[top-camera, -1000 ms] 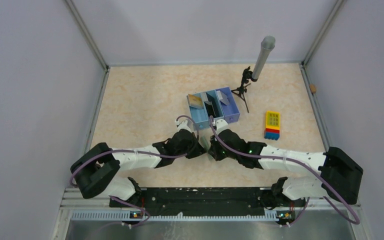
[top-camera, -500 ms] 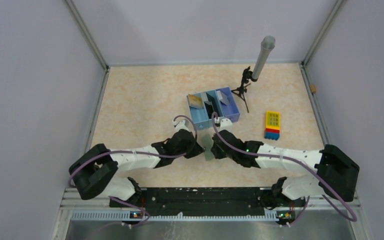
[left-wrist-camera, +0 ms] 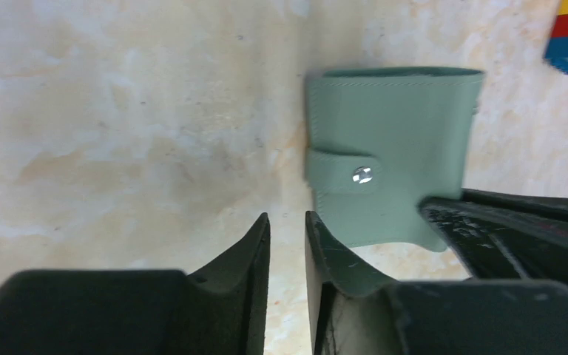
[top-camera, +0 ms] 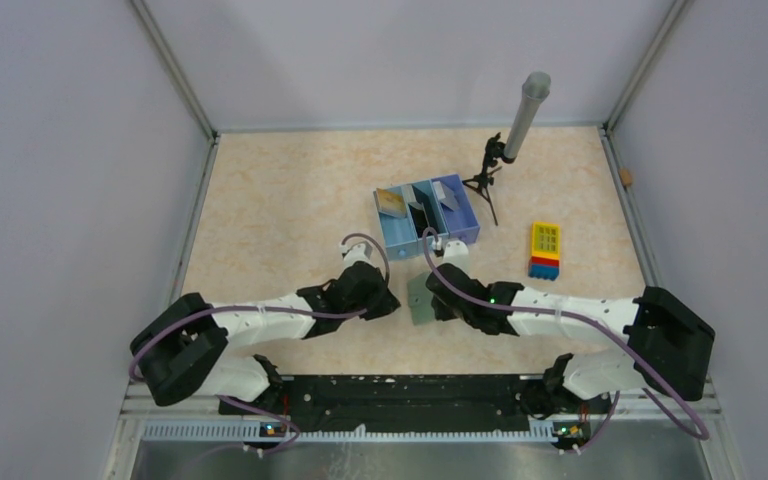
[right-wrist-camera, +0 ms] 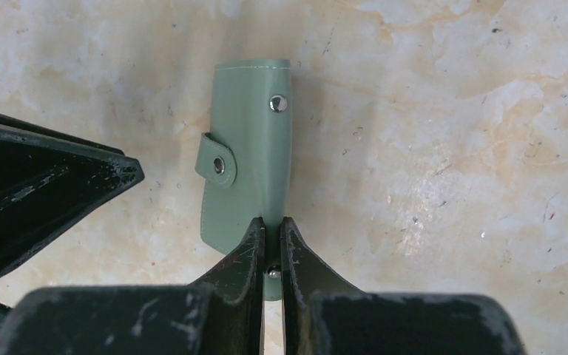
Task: Put the credit cards into the card holder
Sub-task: Open the card holder at the center of the board.
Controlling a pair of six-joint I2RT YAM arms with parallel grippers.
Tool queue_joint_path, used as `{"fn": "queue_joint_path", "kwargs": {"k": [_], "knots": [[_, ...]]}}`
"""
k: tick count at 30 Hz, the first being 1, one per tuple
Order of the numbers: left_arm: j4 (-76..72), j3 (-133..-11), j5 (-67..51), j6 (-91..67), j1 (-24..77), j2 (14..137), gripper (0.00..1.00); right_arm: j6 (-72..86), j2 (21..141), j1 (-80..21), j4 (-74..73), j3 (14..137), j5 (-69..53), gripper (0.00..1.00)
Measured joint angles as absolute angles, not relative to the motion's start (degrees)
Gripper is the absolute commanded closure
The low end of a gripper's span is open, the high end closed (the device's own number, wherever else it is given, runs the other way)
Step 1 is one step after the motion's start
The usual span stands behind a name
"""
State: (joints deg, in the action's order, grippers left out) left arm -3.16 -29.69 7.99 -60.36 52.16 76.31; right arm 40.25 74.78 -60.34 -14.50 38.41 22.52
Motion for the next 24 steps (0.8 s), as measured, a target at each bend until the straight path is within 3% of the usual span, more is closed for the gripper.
{"fn": "queue_joint_path", "kwargs": {"k": [3,7,19,24], "knots": [[-4.2,-30.3,6.9,-57.3,52.2,76.3,0.54,40.2,74.8,-60.3,-14.2,38.2,21.5,1.00],[-4.7,-32.8,6.4,-53.9,52.2,76.6,0.46,40.1,73.6,-60.3,-12.8,37.5,19.3,1.00],[-8.6,-34.1,1.9,-52.5,52.2,81.4,0.45,38.5,71.2,-60.3,-10.7,36.0,15.8,1.00],[-9.6,-34.1,-0.2,-53.3,52.2,82.4,0.49,37.5,71.2,-60.3,-10.8,36.0,15.8,1.00]]}}
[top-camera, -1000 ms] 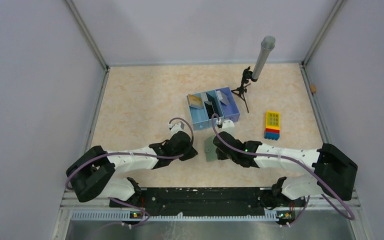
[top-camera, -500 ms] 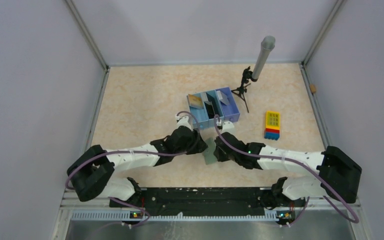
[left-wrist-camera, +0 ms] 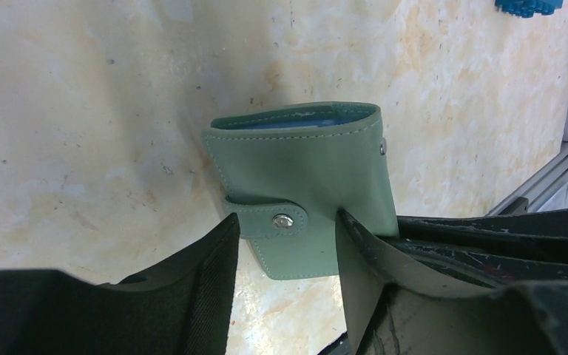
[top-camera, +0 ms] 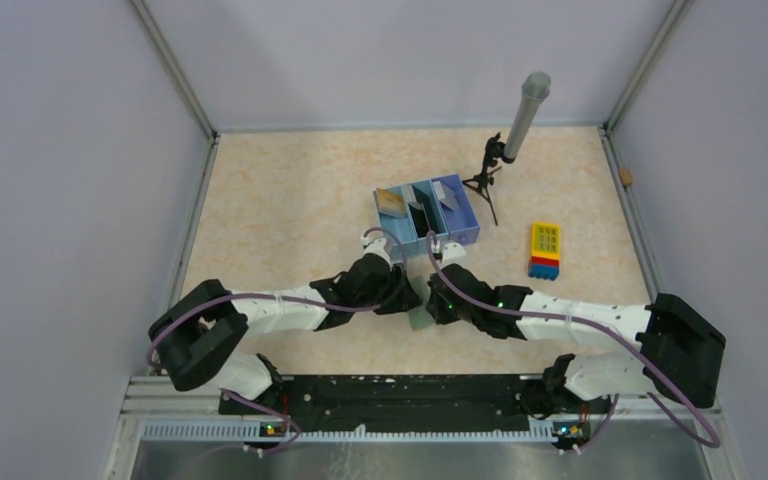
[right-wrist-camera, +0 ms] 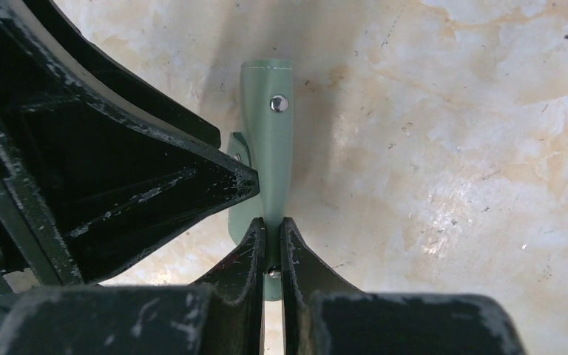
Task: Put the credit cards into the card holder
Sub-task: Open the card holder at the center of the board.
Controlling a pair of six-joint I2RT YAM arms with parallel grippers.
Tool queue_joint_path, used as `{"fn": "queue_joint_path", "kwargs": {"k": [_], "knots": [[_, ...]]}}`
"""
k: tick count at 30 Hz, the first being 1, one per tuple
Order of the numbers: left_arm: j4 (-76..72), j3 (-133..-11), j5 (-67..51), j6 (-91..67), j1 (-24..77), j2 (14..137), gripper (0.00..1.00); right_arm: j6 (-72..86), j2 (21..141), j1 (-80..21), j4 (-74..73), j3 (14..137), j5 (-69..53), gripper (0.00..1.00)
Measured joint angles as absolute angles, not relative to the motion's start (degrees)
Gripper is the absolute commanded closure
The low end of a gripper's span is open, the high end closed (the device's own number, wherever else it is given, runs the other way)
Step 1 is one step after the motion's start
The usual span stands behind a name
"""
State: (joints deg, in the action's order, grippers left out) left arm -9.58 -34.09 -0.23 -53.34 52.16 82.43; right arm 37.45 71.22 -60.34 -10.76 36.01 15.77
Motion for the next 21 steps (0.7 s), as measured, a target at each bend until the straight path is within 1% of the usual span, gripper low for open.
{"fn": "queue_joint_path", "kwargs": {"k": [8,16,21], "knots": [[-8.0,-34.9,-0.6,-54.3,52.4,85.2,0.54,35.6,71.2,-60.3,-10.9,36.0,15.7,1.00],[-4.9,-36.8,2.4,-54.3,53.4,85.3,0.55,34.2,71.2,-60.3,-10.7,36.0,15.3,1.00],[-1.5,-38.9,5.2,-53.8,54.6,85.6,0.59,34.0,71.2,-60.4,-10.7,36.0,15.3,1.00]]}}
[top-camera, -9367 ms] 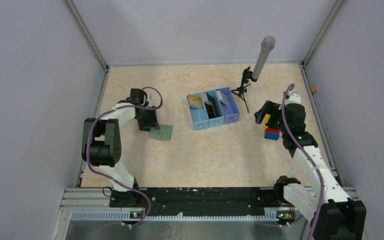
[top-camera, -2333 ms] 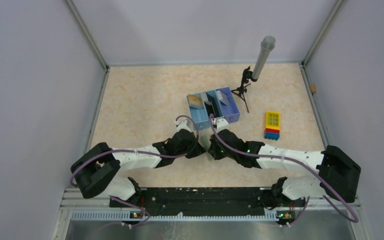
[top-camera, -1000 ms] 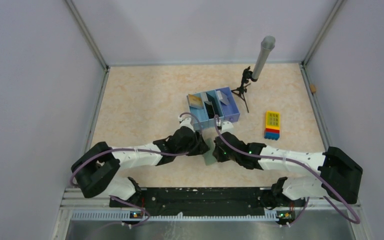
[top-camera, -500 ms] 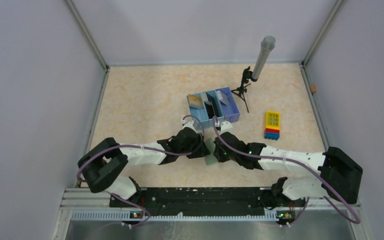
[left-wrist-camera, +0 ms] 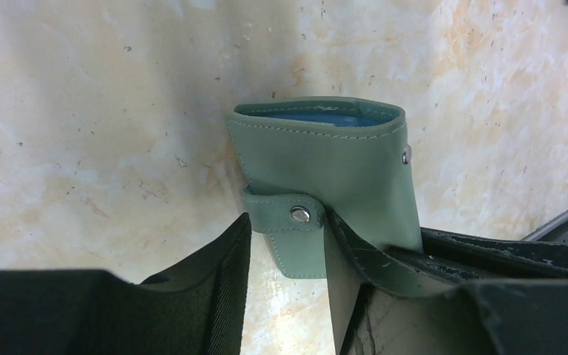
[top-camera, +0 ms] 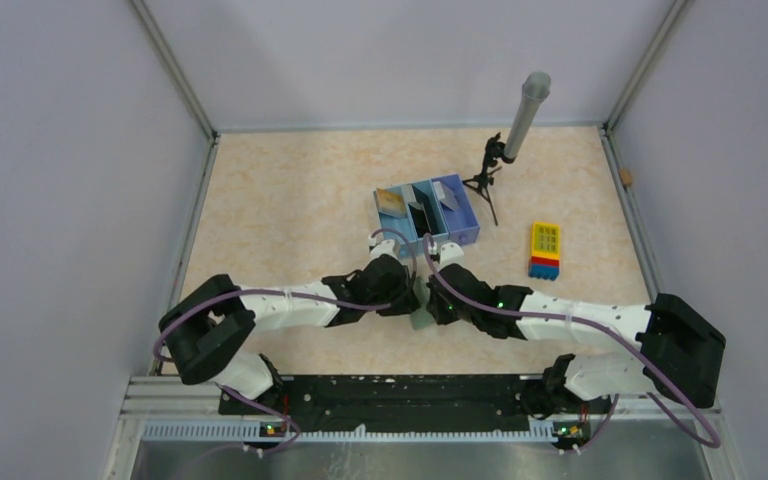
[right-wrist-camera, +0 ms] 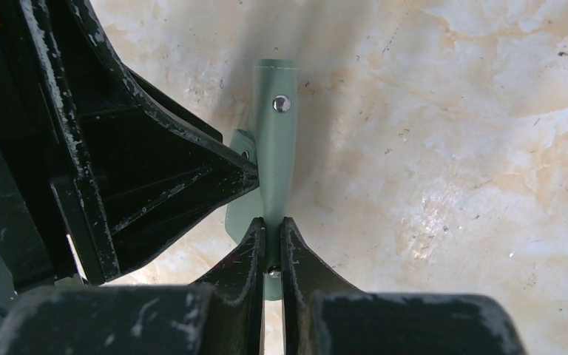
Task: Put the credit cards into the card holder
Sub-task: Open the card holder at the center of the board.
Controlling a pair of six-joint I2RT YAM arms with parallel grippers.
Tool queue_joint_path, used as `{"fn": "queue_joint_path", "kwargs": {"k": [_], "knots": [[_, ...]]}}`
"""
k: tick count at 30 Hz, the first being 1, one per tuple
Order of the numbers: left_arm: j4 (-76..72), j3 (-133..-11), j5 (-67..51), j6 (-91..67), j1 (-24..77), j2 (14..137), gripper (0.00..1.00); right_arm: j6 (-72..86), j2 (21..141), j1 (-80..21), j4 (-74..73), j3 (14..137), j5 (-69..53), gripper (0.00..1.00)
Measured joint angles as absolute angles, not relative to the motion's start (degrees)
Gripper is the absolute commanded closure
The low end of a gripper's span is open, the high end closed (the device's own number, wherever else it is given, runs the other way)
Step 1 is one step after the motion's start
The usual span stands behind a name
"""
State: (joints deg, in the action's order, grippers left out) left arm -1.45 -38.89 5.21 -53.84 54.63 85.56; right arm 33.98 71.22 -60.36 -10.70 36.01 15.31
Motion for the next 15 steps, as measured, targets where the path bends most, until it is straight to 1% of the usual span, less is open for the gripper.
{"fn": "queue_joint_path", "kwargs": {"k": [4,11,15], "knots": [[2.1,-41.1,7.6,-53.5,55.7,85.9,0.63,33.8,71.2,-60.4,-10.6,36.0,15.3,1.00],[5.1,-42.9,10.4,-53.9,56.9,86.1,0.77,33.6,71.2,-60.5,-10.0,36.1,15.2,1.00],[5.0,-43.0,10.5,-54.1,57.3,86.1,0.88,33.6,71.2,-60.6,-9.8,36.1,15.2,1.00]]}}
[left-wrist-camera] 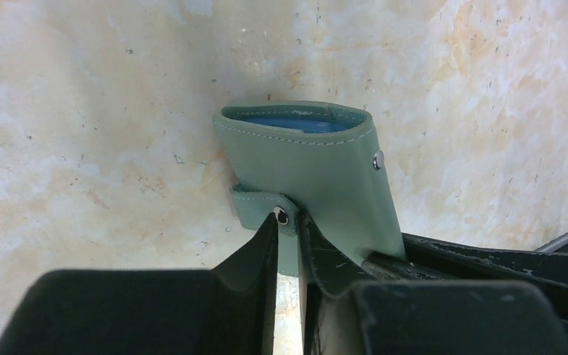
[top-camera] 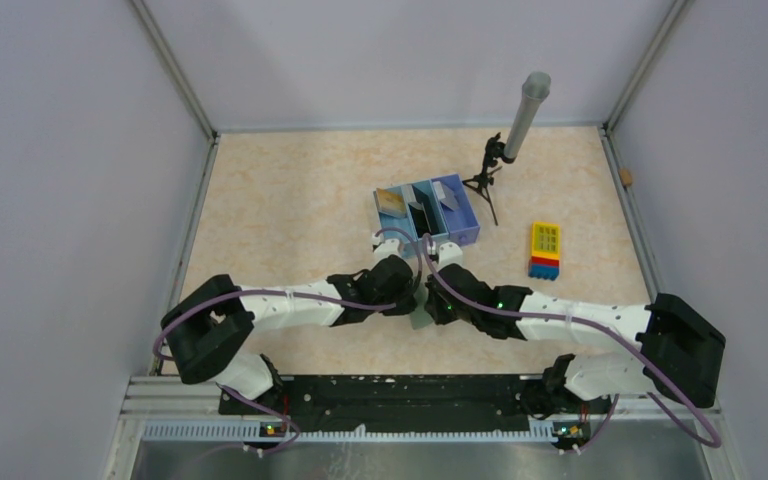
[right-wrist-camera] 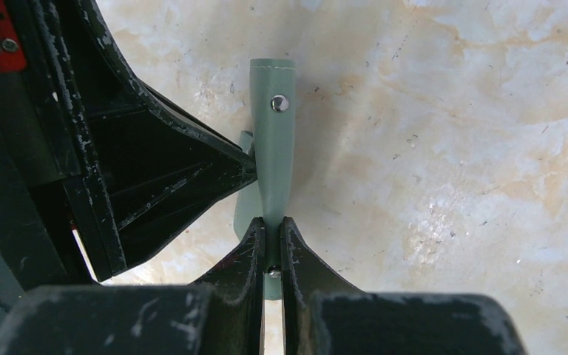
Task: Put the credit cards into the card holder
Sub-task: Open the card holder at the center of the board.
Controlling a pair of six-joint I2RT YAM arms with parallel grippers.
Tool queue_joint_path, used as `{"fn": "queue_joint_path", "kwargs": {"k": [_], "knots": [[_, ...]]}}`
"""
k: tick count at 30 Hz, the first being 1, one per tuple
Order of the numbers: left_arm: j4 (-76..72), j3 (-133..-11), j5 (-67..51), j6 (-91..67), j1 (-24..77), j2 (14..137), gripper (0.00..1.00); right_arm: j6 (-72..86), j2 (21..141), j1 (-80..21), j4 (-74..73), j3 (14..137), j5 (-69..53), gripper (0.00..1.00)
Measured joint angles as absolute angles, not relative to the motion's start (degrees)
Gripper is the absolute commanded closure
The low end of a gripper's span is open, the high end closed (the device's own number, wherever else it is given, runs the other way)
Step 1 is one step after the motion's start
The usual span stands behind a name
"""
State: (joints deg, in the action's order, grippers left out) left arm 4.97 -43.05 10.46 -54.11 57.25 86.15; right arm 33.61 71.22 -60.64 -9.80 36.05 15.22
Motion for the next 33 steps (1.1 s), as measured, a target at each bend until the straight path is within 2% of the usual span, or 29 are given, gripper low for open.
{"fn": "queue_joint_path", "kwargs": {"k": [4,33], "knots": [[4.7,-43.0,10.4,-54.4,57.4,86.1,1.00,33.6,71.2,-60.6,-9.7,36.1,15.2,1.00],[8.1,-40.9,17.8,-58.3,57.1,85.0,1.00,39.3,78.0,-62.1,-13.4,38.0,24.3,1.00]]}}
